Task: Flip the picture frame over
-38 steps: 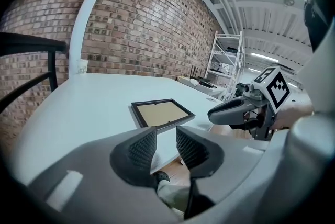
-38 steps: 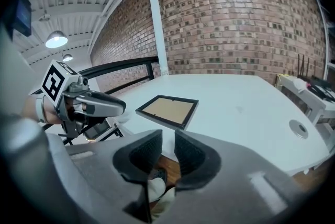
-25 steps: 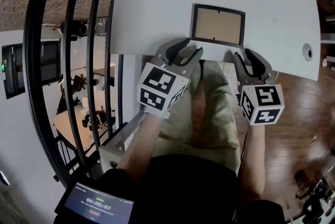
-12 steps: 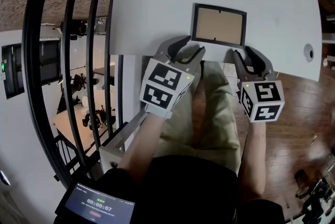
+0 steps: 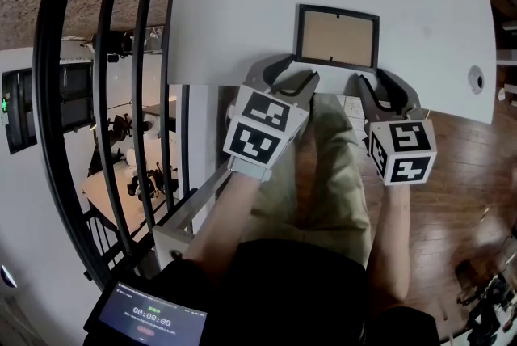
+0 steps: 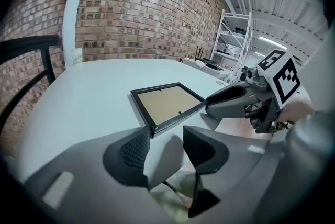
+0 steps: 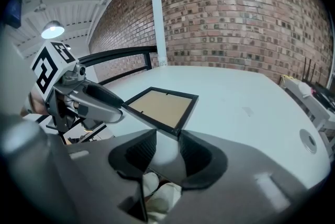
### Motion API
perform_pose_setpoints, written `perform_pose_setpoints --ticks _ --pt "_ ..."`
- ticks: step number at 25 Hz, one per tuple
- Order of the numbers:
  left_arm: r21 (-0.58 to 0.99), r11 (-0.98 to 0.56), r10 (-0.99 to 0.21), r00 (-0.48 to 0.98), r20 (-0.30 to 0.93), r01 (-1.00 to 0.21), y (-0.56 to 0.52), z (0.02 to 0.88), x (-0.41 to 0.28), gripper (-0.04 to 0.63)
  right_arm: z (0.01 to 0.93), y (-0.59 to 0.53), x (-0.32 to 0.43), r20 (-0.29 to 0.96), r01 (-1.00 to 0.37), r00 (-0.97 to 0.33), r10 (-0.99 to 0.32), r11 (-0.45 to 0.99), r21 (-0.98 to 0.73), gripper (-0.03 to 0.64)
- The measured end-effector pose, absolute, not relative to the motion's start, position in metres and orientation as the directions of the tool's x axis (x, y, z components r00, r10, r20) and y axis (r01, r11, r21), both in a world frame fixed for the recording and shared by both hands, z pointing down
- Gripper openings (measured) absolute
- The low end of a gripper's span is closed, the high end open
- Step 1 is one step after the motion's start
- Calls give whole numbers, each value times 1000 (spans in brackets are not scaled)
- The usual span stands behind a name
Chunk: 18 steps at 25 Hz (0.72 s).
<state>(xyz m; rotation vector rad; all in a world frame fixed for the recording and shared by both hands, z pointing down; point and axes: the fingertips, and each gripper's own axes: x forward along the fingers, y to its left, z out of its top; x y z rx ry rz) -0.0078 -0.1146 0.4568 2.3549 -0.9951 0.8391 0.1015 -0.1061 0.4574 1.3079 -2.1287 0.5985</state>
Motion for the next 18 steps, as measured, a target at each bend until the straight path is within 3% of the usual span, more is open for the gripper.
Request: perform_pose_setpoints --ticks 18 --pt "164 -641 -499 570 653 -750 -99 439 -10 198 438 -92 101 645 -904 -369 -670 418 -83 138"
